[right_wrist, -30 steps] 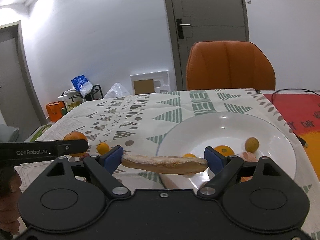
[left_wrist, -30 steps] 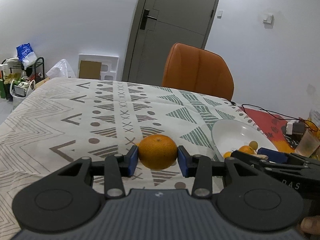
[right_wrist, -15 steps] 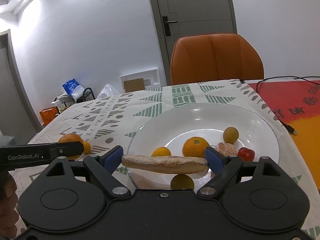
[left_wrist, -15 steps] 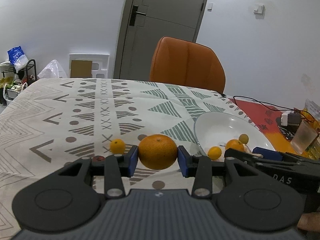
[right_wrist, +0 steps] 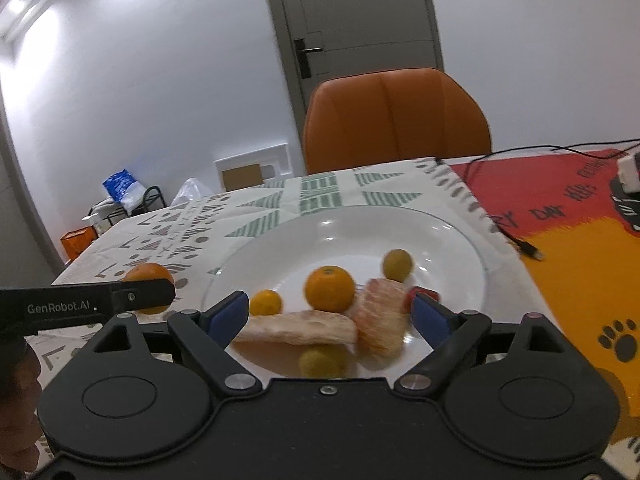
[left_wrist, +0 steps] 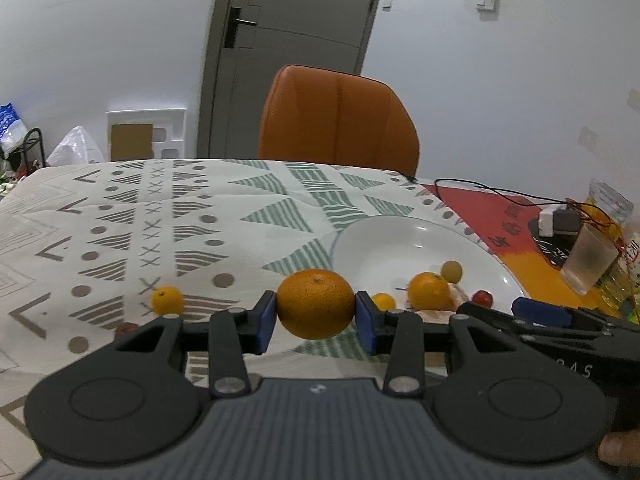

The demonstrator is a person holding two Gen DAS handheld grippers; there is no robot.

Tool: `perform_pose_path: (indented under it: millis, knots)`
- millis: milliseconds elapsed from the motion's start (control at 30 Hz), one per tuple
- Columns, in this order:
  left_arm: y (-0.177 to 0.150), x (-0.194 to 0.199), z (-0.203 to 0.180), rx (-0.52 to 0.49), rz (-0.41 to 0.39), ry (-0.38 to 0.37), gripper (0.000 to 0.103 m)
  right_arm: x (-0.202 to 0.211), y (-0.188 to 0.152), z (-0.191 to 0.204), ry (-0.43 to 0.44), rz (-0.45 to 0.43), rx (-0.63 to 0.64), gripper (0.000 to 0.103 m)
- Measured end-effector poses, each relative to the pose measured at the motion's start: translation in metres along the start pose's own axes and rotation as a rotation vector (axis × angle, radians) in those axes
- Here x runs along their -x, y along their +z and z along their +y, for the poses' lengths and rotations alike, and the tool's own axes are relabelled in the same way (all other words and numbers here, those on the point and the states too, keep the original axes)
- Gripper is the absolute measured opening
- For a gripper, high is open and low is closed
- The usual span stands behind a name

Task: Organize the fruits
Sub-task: 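Open both tools to release the orange and pomelo segment into the plate, then grasp the red plum with the left tool while the right tool grasps a small mandarin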

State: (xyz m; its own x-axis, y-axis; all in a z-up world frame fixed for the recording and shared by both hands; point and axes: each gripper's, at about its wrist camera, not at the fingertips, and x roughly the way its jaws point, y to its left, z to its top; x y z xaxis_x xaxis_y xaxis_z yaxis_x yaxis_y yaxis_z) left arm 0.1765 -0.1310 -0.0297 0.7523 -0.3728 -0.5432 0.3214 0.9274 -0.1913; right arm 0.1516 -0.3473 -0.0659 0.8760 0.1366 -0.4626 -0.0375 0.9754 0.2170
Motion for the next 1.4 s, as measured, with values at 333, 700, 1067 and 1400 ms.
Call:
perform_pose_path:
  millis: [333, 700, 1067, 1400]
  knots:
    - [0.004, -0.01, -0.018, -0.035, 0.01, -0.022, 0.041, 0.008, -0.005, -0.015, -0.011, 0.002, -0.019, 0.089]
    - [0.014, -0.012, -0.032, -0.046, -0.011, -0.018, 0.046, 0.015, -0.001, -0.019, -0.013, -0.008, -0.03, 0.09]
    - [0.012, 0.006, 0.0, -0.01, -0.011, 0.068, 0.069, 0.01, 0.001, 0.001, 0.031, -0.005, -0.004, 0.093]
    - [0.007, 0.027, 0.03, 0.018, -0.029, 0.137, 0.079, 0.008, 0.002, 0.023, 0.064, -0.006, 0.011, 0.093]
